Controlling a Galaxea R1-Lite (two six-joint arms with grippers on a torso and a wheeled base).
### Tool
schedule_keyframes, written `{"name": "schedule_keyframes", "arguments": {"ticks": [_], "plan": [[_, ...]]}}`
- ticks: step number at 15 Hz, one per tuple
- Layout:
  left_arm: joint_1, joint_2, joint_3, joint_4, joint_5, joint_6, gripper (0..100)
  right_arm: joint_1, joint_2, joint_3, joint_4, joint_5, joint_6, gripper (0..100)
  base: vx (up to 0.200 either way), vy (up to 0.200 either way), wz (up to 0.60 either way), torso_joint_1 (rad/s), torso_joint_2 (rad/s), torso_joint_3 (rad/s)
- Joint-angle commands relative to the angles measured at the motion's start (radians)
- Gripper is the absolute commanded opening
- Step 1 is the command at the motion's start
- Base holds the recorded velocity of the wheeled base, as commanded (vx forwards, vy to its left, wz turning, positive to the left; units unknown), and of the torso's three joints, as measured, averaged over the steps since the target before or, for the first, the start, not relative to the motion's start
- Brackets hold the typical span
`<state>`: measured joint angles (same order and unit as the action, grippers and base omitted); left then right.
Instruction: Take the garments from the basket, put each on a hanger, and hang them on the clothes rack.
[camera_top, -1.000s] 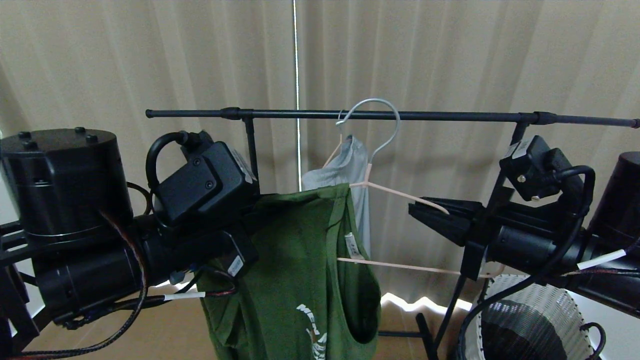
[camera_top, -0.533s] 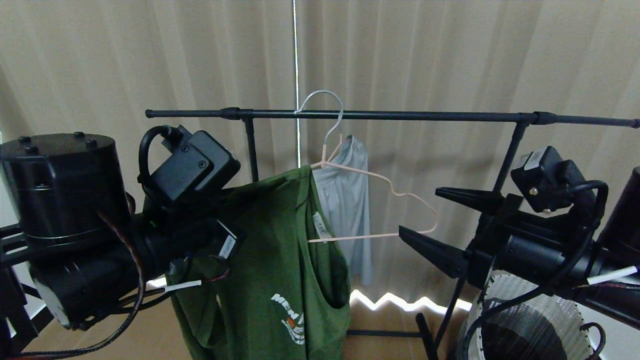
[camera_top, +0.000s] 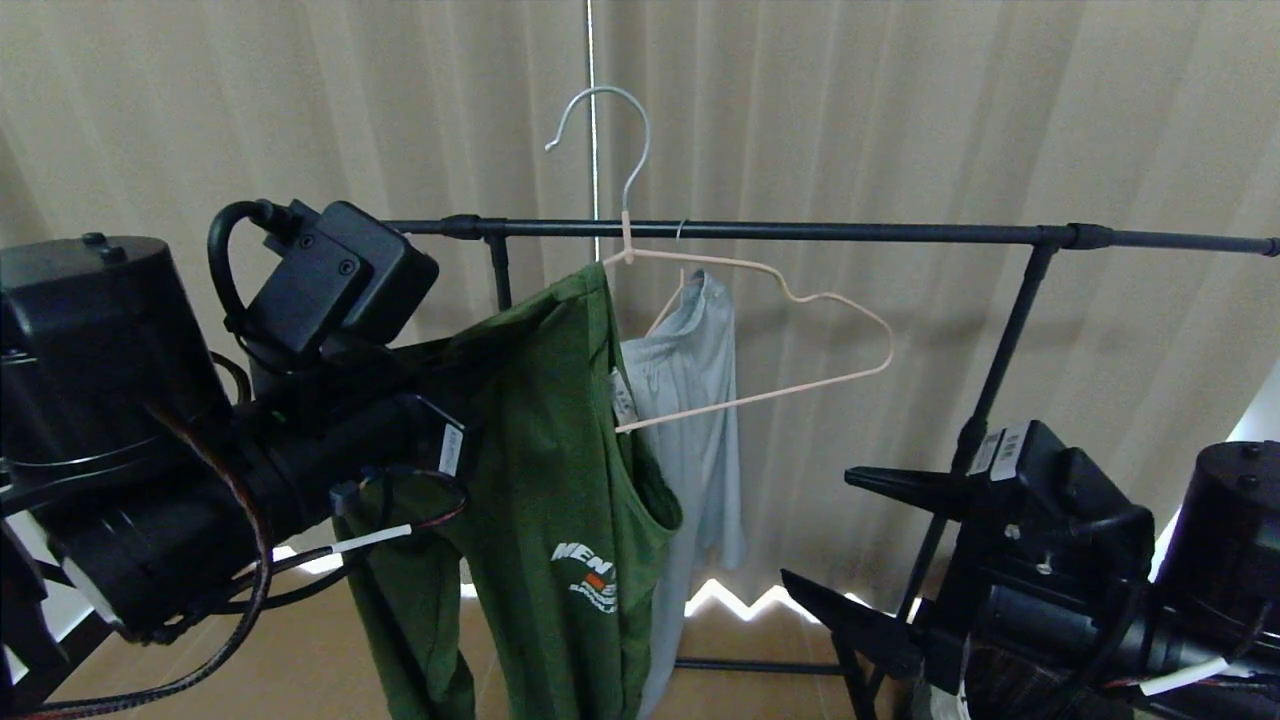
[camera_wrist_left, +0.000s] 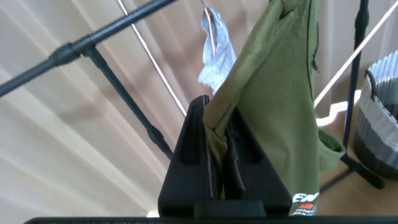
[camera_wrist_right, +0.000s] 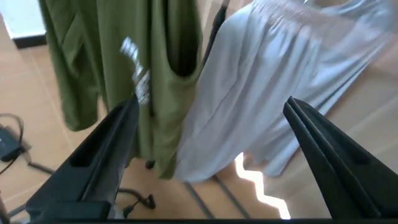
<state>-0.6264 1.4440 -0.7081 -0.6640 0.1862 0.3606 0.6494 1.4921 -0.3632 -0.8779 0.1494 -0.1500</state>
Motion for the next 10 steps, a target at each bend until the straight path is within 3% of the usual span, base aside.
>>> {"name": "schedule_keyframes", "arguments": {"ticks": [1, 4, 7, 10], "plan": [[-0.003, -0.01, 0.002, -0.012, -0.001, 0.0, 0, 0.009, 0.082, -0.02, -0.003, -0.017, 0.0, 100, 0.0, 0.0, 0.0, 0.0, 0.0, 0.0], [-0.01, -0.027, 0.001, -0.014, -0.007, 0.0, 0, 0.024, 0.174, -0.102, -0.007, -0.132, 0.049, 100, 0.0, 0.0, 0.0, 0.0, 0.0, 0.0], [-0.018, -0.04, 0.002, -0.014, -0.008, -0.002, 0, 0.069, 0.224, -0.188, -0.007, -0.16, 0.11, 100, 0.0, 0.0, 0.0, 0.0, 0.0, 0.0], [-0.027, -0.051, 0.004, -0.014, -0.008, -0.002, 0, 0.081, 0.292, -0.244, -0.007, -0.165, 0.112, 100, 0.0, 0.0, 0.0, 0.0, 0.0, 0.0]]}}
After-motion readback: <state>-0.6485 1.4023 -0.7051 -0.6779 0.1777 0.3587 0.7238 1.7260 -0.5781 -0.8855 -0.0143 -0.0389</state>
